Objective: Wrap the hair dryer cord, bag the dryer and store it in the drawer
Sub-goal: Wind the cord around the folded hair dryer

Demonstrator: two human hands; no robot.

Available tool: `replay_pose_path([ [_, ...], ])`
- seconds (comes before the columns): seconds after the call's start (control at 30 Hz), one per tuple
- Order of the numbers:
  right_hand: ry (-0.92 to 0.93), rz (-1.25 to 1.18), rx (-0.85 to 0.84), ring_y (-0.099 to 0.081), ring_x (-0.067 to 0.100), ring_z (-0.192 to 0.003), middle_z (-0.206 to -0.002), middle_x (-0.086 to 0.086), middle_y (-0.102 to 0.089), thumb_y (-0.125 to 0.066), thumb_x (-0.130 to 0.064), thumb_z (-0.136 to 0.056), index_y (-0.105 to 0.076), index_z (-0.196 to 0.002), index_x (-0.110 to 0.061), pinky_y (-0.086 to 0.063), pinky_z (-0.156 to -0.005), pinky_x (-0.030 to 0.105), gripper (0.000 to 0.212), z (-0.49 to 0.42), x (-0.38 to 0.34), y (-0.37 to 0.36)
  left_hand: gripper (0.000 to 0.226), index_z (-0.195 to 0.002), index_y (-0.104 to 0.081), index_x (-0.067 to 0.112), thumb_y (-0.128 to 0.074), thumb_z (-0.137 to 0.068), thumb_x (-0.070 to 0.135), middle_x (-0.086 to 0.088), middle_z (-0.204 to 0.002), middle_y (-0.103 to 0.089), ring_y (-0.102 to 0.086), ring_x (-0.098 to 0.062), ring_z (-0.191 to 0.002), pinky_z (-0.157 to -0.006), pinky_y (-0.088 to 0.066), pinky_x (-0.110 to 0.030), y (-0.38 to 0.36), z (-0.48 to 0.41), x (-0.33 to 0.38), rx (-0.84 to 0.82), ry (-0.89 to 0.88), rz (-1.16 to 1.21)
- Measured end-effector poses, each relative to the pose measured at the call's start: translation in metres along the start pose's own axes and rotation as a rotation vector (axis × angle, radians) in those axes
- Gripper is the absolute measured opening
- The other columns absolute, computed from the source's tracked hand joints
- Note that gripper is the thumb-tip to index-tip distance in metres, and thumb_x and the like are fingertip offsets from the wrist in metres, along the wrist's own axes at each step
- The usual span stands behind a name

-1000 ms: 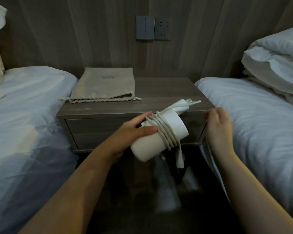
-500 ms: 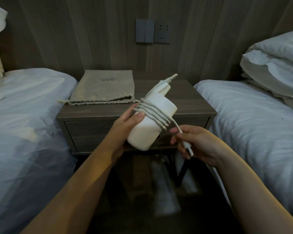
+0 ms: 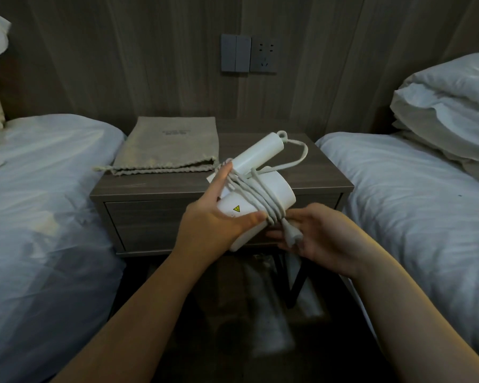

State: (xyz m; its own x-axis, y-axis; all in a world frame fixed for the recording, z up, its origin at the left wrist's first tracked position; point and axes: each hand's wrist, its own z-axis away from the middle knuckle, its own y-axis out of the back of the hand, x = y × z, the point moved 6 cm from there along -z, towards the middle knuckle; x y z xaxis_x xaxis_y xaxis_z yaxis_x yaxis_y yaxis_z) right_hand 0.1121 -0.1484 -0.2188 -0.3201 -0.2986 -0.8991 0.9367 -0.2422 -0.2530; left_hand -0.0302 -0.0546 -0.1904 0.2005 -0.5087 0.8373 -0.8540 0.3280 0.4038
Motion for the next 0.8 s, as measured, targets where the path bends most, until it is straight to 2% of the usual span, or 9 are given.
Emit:
replay_pose_path([
  [0.13, -0.026, -0.078, 0.024, -0.062, 0.017, -0.075, -0.088, 0.011, -0.068, -0.034, -0.058, -0.089, -0.058, -0.118, -0.001, -0.038, -0.065, 0.025, 0.069, -0.002, 0.001, 0.004, 0.1, -0.139, -0.015, 0.048, -0.078, -0.062, 0.05, 0.0, -0.131, -0.054, -0.054, -0.013, -0.111, -0.095, -0.046, -0.031, -0.003, 0.006, 0.008, -0.04, -0.166, -0.21],
  [0.2, 0.016, -0.136, 0.054, -0.056, 0.016, -0.059, -0.075, 0.009, -0.065, -0.042, -0.059, -0.086, -0.056, -0.122, -0.003, -0.032, -0.059, 0.025, 0.069, -0.004, 0.001, 0.005, 0.1, -0.14, -0.009, 0.05, -0.074, -0.063, 0.056, -0.002, -0.126, -0.054, -0.054, -0.016, -0.11, -0.091, -0.045, -0.032, -0.01, 0.007, 0.01, -0.084, -0.181, -0.316],
  [0.3, 0.058, -0.106, 0.099, -0.058, 0.011, -0.048, -0.08, 0.006, -0.067, -0.047, -0.051, -0.088, -0.062, -0.119, -0.011, -0.042, -0.044, 0.02, 0.052, -0.005, 0.004, 0.004, 0.1, -0.143, -0.008, 0.048, -0.065, -0.063, 0.067, -0.003, -0.113, -0.055, -0.054, -0.017, -0.101, -0.079, -0.044, -0.03, -0.017, 0.008, 0.014, -0.09, -0.216, -0.496],
  [0.33, 0.054, -0.104, 0.124, -0.064, 0.011, -0.052, -0.085, 0.007, -0.07, -0.049, -0.05, -0.088, -0.063, -0.117, -0.012, -0.046, -0.044, 0.02, 0.049, -0.006, 0.005, 0.004, 0.099, -0.143, -0.008, 0.048, -0.063, -0.063, 0.068, -0.003, -0.11, -0.055, -0.053, -0.017, -0.1, -0.076, -0.043, -0.028, -0.019, 0.009, 0.017, -0.073, -0.24, -0.543],
  [0.43, 0.045, -0.09, 0.214, -0.072, 0.021, -0.085, -0.102, 0.011, -0.073, -0.055, -0.054, -0.082, -0.065, -0.115, -0.015, -0.053, -0.061, 0.028, 0.052, -0.008, 0.007, 0.008, 0.097, -0.144, -0.009, 0.047, -0.062, -0.066, 0.069, -0.002, -0.118, -0.053, -0.051, -0.015, -0.102, -0.073, -0.037, -0.023, -0.025, 0.014, 0.023, -0.053, -0.302, -0.613],
  [0.53, 0.058, -0.117, 0.256, -0.071, 0.02, -0.068, -0.09, 0.011, -0.073, -0.057, -0.05, -0.083, -0.066, -0.11, -0.013, -0.05, -0.046, 0.026, 0.047, -0.005, 0.004, 0.01, 0.097, -0.143, -0.012, 0.047, -0.062, -0.063, 0.07, -0.002, -0.119, -0.055, -0.053, -0.016, -0.102, -0.074, -0.038, -0.024, -0.025, 0.015, 0.025, -0.029, -0.339, -0.612],
  [0.63, 0.092, -0.063, 0.236, -0.071, 0.024, -0.077, -0.095, 0.013, -0.073, -0.058, -0.048, -0.082, -0.066, -0.11, -0.015, -0.055, -0.057, 0.031, 0.045, 0.001, -0.003, 0.008, 0.101, -0.142, -0.018, 0.045, -0.064, -0.055, 0.07, -0.001, -0.11, -0.06, -0.059, -0.019, -0.096, -0.076, -0.048, -0.03, -0.018, 0.015, 0.025, 0.014, -0.359, -0.575],
  [0.73, 0.13, -0.004, 0.223, -0.069, 0.022, -0.066, -0.084, 0.013, -0.072, -0.055, -0.041, -0.084, -0.067, -0.104, -0.013, -0.052, -0.05, 0.029, 0.037, 0.004, -0.013, 0.002, 0.1, -0.142, -0.022, 0.042, -0.062, -0.055, 0.071, -0.002, -0.108, -0.063, -0.061, -0.02, -0.094, -0.078, -0.052, -0.034, -0.015, 0.016, 0.026, 0.014, -0.4, -0.514],
  [0.8, 0.176, 0.04, 0.248, -0.069, 0.028, -0.078, -0.094, 0.018, -0.072, -0.057, -0.039, -0.08, -0.069, -0.102, -0.012, -0.056, -0.063, 0.036, 0.037, 0.001, -0.021, 0.0, 0.099, -0.141, -0.017, 0.049, -0.067, -0.057, 0.066, 0.001, -0.116, -0.059, -0.058, -0.016, -0.101, -0.083, -0.048, -0.031, -0.013, 0.012, 0.029, -0.052, -0.353, -0.435],
])
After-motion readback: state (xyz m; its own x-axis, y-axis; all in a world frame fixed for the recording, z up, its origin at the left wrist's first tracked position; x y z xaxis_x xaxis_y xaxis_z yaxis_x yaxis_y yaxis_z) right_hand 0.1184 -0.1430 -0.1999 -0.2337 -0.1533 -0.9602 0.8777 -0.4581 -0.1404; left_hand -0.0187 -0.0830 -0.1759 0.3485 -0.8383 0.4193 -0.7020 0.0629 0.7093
